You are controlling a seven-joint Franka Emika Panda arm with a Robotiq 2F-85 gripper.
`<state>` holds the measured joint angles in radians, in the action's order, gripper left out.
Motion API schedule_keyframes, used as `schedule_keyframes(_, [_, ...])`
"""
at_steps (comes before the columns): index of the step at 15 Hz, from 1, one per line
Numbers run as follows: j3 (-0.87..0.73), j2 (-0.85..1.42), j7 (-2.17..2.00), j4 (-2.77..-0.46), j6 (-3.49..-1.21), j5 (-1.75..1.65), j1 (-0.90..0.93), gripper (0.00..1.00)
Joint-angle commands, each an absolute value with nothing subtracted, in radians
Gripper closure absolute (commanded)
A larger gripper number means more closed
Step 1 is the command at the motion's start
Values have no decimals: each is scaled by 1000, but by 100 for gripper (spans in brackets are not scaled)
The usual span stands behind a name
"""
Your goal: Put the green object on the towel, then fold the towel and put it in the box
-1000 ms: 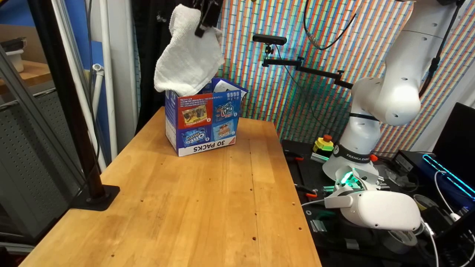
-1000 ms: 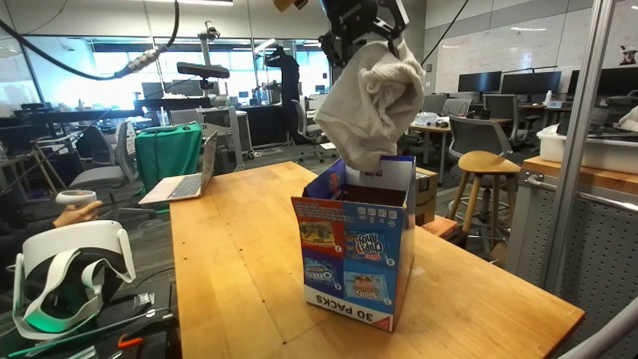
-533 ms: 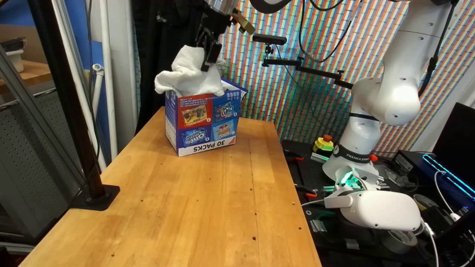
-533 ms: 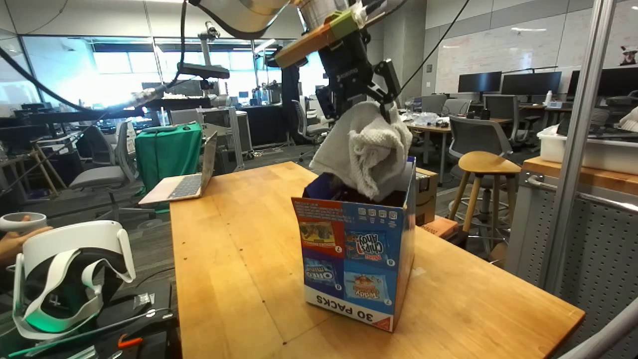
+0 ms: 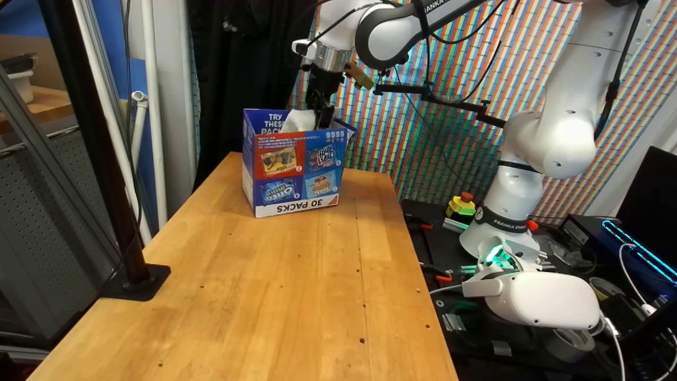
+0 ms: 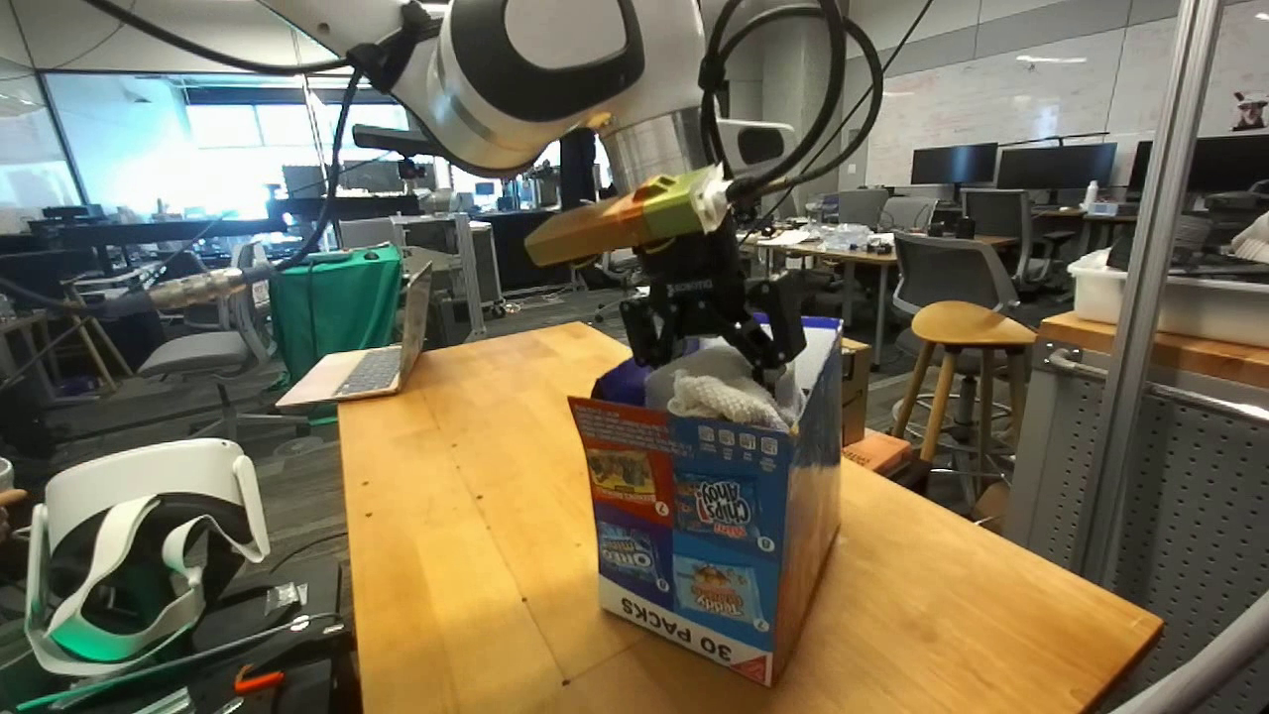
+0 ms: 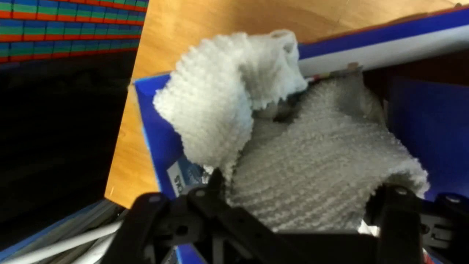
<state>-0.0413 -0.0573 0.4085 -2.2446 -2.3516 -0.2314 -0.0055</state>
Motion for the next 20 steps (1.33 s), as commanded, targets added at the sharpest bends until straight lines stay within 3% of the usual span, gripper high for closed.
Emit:
schedule_keyframes(1, [-62, -97, 429, -2329, -2410, -238, -35, 47])
schedule_keyframes(12, [2, -236, 365, -2444, -2583, -134, 40, 47])
schedule_keyframes(20, [80, -123, 256, -2413, -2587, -287, 57, 47])
